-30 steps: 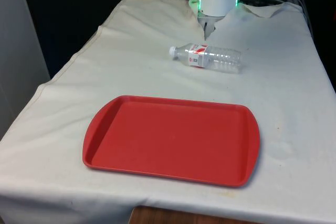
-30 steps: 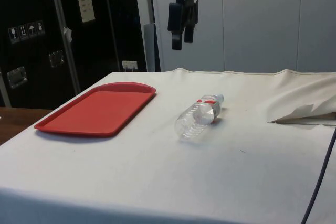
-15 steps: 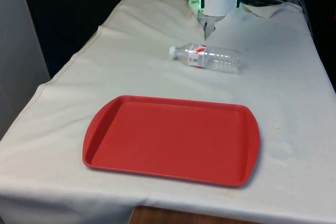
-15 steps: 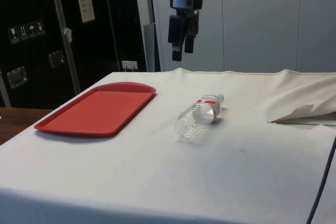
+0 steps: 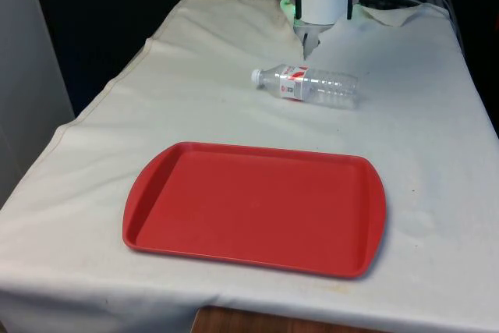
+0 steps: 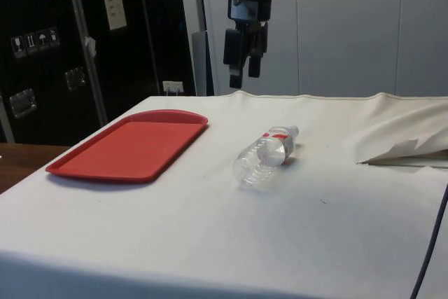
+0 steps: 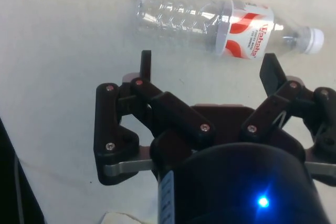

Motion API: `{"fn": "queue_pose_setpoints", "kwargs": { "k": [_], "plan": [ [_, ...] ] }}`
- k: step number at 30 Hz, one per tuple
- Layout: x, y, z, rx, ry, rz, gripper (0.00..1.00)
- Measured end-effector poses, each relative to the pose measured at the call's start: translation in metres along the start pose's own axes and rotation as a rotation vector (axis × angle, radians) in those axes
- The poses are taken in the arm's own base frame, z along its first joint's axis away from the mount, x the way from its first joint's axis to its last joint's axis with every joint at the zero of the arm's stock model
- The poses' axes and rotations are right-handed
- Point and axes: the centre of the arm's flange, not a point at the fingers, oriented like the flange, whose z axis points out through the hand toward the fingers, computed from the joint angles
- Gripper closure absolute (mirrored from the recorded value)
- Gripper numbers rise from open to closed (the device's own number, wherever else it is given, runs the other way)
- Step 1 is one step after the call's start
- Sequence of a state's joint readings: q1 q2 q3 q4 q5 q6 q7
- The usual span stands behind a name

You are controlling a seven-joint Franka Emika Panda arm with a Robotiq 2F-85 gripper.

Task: Place the bottle upright on the tray.

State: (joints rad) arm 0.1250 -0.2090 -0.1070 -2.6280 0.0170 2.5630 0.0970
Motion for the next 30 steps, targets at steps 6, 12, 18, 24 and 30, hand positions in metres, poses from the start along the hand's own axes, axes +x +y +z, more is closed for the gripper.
{"fn": "queue_pose_setpoints", "kwargs": {
  "k": [6,12,18,24,30],
  "plan": [
    [0.0,0.003,0.001,-0.001,-0.002,0.021,0.0],
    [-0.001,0.006,0.001,-0.001,0.001,0.037,0.0],
    [0.0,0.01,0.001,-0.002,0.001,0.049,0.0],
    [0.0,0.013,0.001,-0.002,0.001,0.061,0.0],
    [-0.002,0.014,0.003,-0.003,-0.004,0.082,0.0]
  ]
}}
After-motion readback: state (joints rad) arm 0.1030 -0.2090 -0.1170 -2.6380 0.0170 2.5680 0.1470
